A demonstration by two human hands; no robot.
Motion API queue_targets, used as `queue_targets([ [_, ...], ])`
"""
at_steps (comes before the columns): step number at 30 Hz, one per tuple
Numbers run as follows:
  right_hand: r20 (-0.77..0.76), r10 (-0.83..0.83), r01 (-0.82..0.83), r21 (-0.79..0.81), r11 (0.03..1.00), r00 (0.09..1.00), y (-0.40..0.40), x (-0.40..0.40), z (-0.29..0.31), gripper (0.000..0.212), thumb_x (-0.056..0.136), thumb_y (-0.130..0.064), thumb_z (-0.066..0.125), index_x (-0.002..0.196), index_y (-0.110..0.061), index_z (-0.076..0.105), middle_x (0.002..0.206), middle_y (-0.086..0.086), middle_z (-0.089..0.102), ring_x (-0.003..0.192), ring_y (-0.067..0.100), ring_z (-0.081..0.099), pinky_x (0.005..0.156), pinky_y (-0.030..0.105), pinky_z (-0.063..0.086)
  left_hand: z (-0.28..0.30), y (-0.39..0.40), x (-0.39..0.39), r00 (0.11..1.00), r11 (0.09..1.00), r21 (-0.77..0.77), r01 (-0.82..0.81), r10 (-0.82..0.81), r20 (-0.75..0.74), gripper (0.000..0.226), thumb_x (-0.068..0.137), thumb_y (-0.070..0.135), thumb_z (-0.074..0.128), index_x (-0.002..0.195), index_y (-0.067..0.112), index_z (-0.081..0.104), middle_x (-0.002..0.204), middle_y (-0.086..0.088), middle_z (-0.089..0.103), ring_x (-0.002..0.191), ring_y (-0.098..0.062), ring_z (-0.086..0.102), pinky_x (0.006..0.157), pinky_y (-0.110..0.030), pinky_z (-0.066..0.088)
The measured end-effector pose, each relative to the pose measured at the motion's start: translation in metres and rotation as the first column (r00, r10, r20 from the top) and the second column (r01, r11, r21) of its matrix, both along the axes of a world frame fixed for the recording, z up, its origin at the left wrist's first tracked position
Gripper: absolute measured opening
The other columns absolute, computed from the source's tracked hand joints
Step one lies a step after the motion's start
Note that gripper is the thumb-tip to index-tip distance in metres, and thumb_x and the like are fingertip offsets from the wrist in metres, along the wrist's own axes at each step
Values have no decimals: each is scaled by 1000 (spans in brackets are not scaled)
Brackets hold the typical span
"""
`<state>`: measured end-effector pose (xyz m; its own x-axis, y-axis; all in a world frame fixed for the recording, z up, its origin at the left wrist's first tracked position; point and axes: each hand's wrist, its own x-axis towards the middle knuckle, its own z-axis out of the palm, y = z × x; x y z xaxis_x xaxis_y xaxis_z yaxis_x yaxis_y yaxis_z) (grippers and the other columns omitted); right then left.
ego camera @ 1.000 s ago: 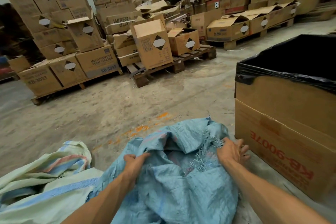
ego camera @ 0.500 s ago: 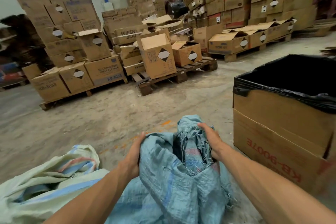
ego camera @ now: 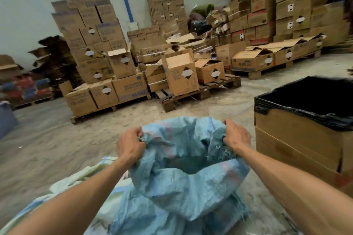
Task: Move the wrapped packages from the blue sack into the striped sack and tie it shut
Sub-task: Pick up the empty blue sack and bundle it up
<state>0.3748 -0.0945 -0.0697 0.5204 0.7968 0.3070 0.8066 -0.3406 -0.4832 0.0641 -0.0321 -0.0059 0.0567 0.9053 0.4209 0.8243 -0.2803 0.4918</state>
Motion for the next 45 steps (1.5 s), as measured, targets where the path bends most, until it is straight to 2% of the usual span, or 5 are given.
queue_targets([
  [11,-339,-124,93,-106,990,933,-29,16,45,24,89,-21,63,106,-3,65,104,16,67,97,35,64,82,39,55,70,-13,-95,979,842,-534,77,36,198,37,80,6,56,116,-1,62,99,-19,70,88,-33,67,77,-44,58],
  [15,-887,162,-300,28,953,432,-32,-15,71,24,92,-18,63,109,-1,65,100,21,71,93,36,68,83,46,58,90,-45,-86,763,531,-647,547,3,647,41,90,24,55,120,-2,63,114,-22,68,97,-33,66,78,-39,56],
  [22,-891,427,-615,424,665,-153,-25,-18,92,78,67,-35,82,134,-10,53,118,20,58,105,35,57,98,50,47,105,-44,-83,659,636,-521,569,26,751,27,87,14,59,110,0,63,98,-16,70,82,-24,68,75,-35,57],
  [32,-654,428,-604,-57,795,624,-30,-47,114,19,95,-12,56,108,-23,63,95,7,69,79,18,65,66,32,51,98,-33,-107,915,971,189,-149,208,-346,35,78,17,69,102,33,48,88,-3,66,76,-24,61,62,-37,55],
  [45,-52,-12,19,137,990,999,-30,4,86,2,95,-17,45,95,-17,46,94,12,58,81,30,54,66,36,42,104,-47,-160,815,890,143,-433,454,-360,39,84,22,65,111,25,37,91,-8,53,76,-26,50,65,-38,41],
])
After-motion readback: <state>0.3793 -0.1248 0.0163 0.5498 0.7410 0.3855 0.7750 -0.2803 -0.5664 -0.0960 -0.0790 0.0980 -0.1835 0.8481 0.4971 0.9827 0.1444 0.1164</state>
